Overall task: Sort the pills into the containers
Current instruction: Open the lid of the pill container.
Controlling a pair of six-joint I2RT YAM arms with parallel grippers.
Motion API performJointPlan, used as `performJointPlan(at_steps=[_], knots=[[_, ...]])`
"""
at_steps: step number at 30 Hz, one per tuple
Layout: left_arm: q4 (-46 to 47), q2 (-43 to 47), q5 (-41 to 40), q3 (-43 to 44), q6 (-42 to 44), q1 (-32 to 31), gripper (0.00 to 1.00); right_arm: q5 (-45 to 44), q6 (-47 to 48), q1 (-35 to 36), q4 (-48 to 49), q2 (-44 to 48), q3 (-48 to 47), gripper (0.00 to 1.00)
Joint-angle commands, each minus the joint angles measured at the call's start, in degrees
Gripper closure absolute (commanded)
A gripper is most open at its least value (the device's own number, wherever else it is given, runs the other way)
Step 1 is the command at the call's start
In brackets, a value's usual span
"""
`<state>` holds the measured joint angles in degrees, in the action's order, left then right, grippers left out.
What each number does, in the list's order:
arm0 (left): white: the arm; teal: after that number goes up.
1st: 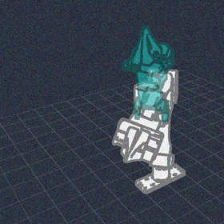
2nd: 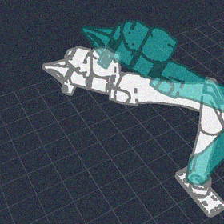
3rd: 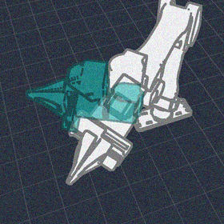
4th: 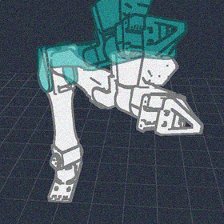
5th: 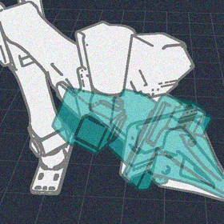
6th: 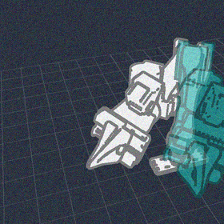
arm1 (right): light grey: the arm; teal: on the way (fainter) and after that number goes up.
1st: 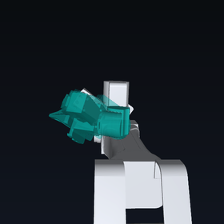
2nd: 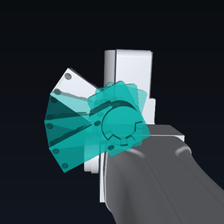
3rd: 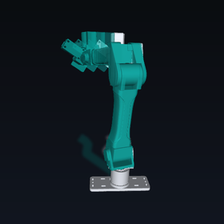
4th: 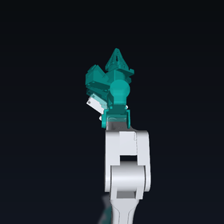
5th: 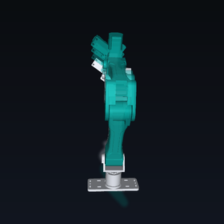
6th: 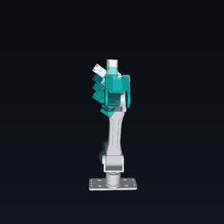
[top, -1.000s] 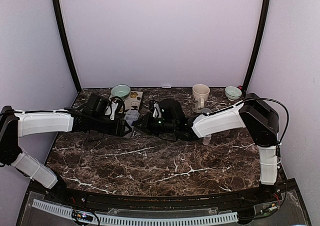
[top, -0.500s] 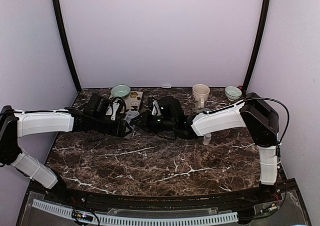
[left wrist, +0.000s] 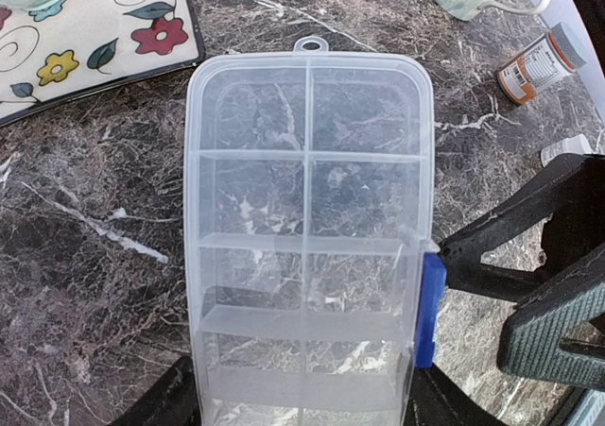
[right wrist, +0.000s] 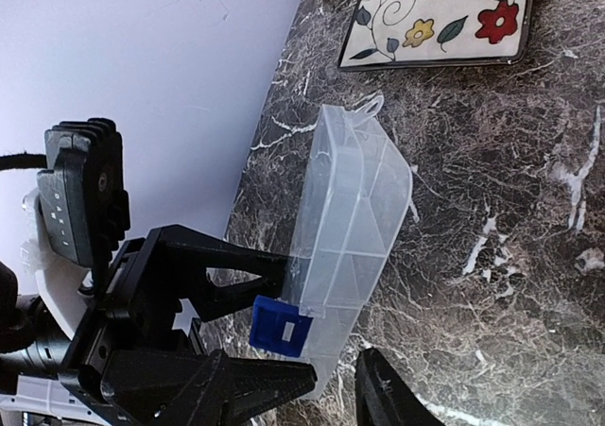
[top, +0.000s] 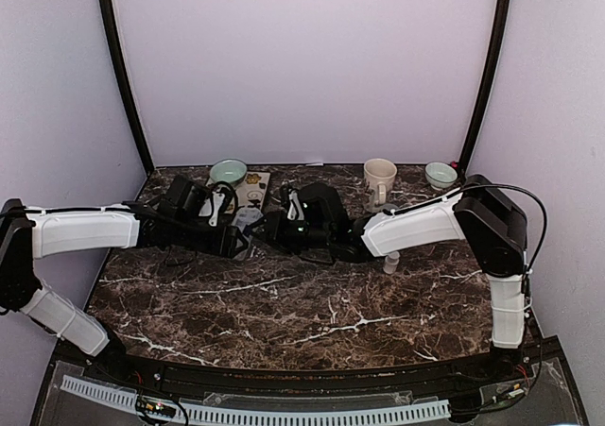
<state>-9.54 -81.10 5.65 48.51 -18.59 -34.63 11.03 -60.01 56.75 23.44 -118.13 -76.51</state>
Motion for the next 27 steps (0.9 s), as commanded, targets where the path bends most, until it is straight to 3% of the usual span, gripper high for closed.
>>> performJointPlan(at_steps=[1,27], knots=[[-1.51,0.89,-1.99,1.55,1.1,-0.26,0.64,-0.89,1.4,0.55,-0.31,0.33,-1.46,0.54],[-8.06,-4.68,-18.77,7.97,2.66,-7.37,0.64,-2.92,4.37,1.22,-12.82,-1.63,-9.0,0.56]])
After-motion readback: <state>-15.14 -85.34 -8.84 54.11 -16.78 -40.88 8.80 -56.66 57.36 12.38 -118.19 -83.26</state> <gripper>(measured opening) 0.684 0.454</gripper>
